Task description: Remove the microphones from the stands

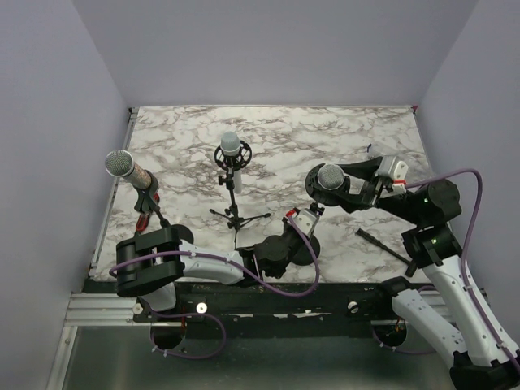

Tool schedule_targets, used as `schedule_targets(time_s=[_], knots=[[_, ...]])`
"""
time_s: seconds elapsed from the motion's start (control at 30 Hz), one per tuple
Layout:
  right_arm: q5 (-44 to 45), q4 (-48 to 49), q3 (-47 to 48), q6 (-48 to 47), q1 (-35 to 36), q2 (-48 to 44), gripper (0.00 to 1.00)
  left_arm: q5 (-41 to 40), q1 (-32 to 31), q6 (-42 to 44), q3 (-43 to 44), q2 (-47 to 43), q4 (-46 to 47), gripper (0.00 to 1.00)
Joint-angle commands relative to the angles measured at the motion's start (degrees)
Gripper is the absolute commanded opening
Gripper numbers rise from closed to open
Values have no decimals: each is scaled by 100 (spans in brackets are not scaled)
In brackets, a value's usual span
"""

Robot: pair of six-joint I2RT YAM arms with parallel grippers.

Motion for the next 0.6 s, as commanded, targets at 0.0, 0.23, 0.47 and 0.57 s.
schedule_targets(time_s=[0.0,0.23,0.47,0.57], knots=[[-231,173,58,-16,55,-26,56,85,21,-179,-85,110,-561,4],[-485,-15,534,33,60,44,35,104,20,-210,-77,141,-568,4],[-249,387,1242,578,61,170,11,118,21,-240,-69,197,-581,4],[576,766,1523,1139,61,213,4,114,17,-269,-88,174,-619,4]])
